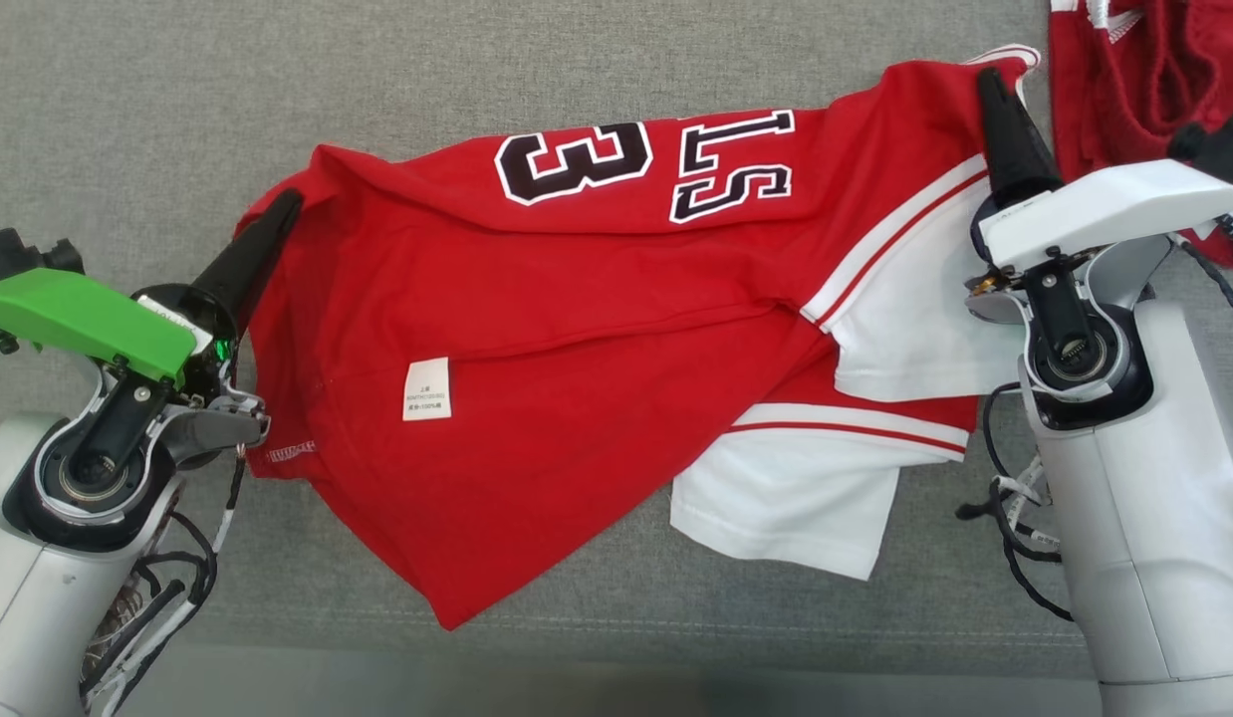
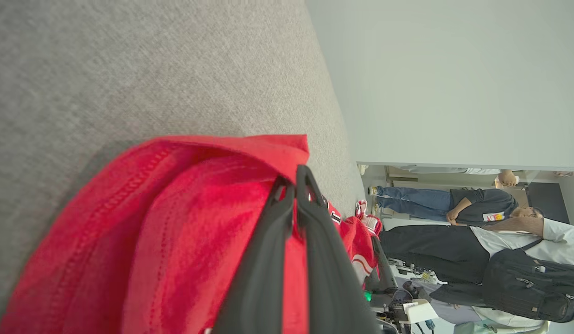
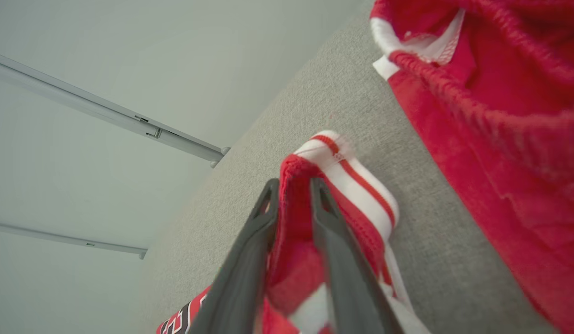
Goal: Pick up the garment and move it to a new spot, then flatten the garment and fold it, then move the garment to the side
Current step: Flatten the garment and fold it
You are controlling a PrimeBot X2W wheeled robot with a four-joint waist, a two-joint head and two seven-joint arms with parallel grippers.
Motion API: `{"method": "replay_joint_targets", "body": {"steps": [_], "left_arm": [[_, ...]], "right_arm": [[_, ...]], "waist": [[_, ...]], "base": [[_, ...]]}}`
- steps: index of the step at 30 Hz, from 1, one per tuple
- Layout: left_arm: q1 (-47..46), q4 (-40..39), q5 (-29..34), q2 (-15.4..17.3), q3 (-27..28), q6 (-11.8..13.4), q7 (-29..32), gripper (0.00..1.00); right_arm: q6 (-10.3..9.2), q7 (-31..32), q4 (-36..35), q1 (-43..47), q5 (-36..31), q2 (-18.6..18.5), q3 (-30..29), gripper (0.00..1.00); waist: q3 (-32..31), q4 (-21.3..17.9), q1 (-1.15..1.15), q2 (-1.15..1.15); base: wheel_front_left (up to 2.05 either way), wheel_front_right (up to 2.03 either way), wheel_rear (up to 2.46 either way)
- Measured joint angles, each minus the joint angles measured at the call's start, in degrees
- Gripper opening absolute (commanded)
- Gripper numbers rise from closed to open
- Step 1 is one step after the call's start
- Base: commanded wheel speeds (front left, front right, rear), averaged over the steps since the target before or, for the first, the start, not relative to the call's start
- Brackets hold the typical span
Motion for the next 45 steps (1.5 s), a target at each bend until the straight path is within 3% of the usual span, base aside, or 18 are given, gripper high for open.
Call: {"method": "replay_joint_targets", "body": {"steps": [2, 4, 6, 7, 8, 9, 14, 18, 28, 45], "left_arm": [[0.0, 1.48, 0.38, -0.37, -0.21, -0.6, -0.01, 0.31], [0.01, 2.83, 0.52, -1.01, -0.57, -1.31, -0.01, 0.47], [0.02, 4.02, 0.69, -1.79, -1.0, -1.79, -0.01, 0.47], [0.07, 4.52, 0.69, -2.11, -1.21, -2.15, -0.01, 0.65], [0.1, 5.09, 0.69, -2.46, -1.33, -2.53, -0.03, 0.98], [0.16, 5.75, 0.74, -2.78, -1.36, -2.63, -0.24, 1.0], [1.63, 8.01, 2.24, -3.38, -2.16, -4.09, -0.81, 1.0], [5.04, 9.8, 6.34, -2.6, -3.97, -4.69, -2.67, 1.0], [11.96, 8.96, 5.6, -4.67, -5.59, -5.57, -4.35, 1.0], [12.12, 9.4, 6.21, -3.56, -5.66, -6.02, -5.47, 1.0]], "right_arm": [[-0.01, -0.25, 1.09, -0.07, -0.14, -0.02, 0.66, 1.0], [0.0, -0.67, 1.91, -0.07, -0.19, -0.01, 0.98, 1.0], [0.03, -0.76, 2.55, -0.07, -0.3, -0.09, 1.33, 1.0], [0.08, -1.08, 2.78, -0.06, -0.53, -0.09, 1.58, 1.0], [0.35, -1.25, 3.0, -0.02, -0.98, -0.1, 1.8, 1.0], [0.66, -1.48, 3.16, 0.04, -1.16, -0.08, 1.94, 1.0], [2.15, -2.33, 3.49, 1.15, -2.07, -0.64, 2.76, 1.0], [3.61, -4.83, 3.5, 3.63, -6.76, -4.82, 3.75, 1.0], [3.5, -5.75, 2.47, 10.85, -7.12, -5.98, 2.07, 1.0], [3.44, -5.71, 0.22, 13.55, -6.12, -4.89, 2.54, 1.0]], "waist": [[-0.32, 0.09, 0.0, 0.0], [-0.86, 0.04, 0.0, 0.0], [-1.49, -0.02, 0.0, 0.0], [-1.84, -0.05, 0.0, 0.0], [-2.21, -0.07, 0.0, 0.0], [-2.58, -0.08, 0.0, 0.0], [-4.66, -0.16, 0.0, 0.0], [-7.25, -0.3, 0.0, 0.0], [-12.17, -0.14, 0.0, 0.0], [-11.85, 0.4, 0.0, 0.0]], "base": [[0.0, 0.0, 0.0], [0.0, 0.0, 0.0], [0.0, 0.0, 0.0], [0.0, 0.0, 0.0], [0.0, 0.0, 0.0], [0.0, 0.0, 0.0], [0.0, 0.0, 0.0], [0.0, 0.0, 0.0], [0.0, 0.0, 0.0], [0.0, 0.0, 0.0]]}}
